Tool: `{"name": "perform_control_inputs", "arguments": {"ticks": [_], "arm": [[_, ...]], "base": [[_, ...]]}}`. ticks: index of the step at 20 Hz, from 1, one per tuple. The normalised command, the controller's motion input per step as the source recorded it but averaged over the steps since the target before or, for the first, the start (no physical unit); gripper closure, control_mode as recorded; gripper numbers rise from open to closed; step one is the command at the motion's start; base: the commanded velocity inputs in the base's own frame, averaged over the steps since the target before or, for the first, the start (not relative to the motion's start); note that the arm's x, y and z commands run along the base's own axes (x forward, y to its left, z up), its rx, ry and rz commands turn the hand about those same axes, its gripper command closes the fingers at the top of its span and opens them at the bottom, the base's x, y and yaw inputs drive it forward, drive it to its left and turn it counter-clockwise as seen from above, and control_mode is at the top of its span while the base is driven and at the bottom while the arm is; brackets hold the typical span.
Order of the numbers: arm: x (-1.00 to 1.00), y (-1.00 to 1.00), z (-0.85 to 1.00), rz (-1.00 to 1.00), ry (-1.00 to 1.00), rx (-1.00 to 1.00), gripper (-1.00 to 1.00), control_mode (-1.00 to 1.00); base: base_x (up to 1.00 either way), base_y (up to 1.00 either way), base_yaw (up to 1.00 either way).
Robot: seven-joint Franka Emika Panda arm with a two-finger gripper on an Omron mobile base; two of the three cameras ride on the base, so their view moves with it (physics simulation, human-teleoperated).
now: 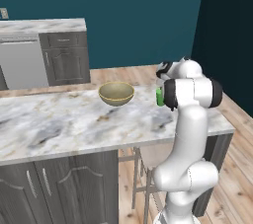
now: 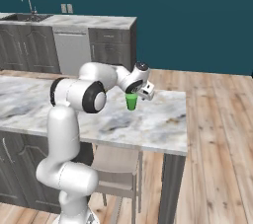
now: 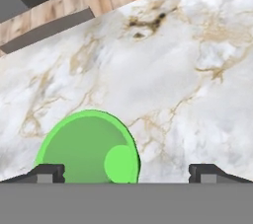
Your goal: Place the cup inside the bowl on the dining table and move the bowl to any counter.
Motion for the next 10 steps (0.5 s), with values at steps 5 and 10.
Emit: {"name": "perform_control_inputs", "arguments": {"ticks": [5, 10], "arm": [[0.19, 0.00, -0.12, 0.00, 0.00, 0.00, -1.00, -1.00], [0.18, 0.00, -0.10, 0.00, 0.00, 0.00, -1.00, -1.00]], "base": [[0.00, 0.00, 0.00], [0.00, 0.00, 0.00]]}}
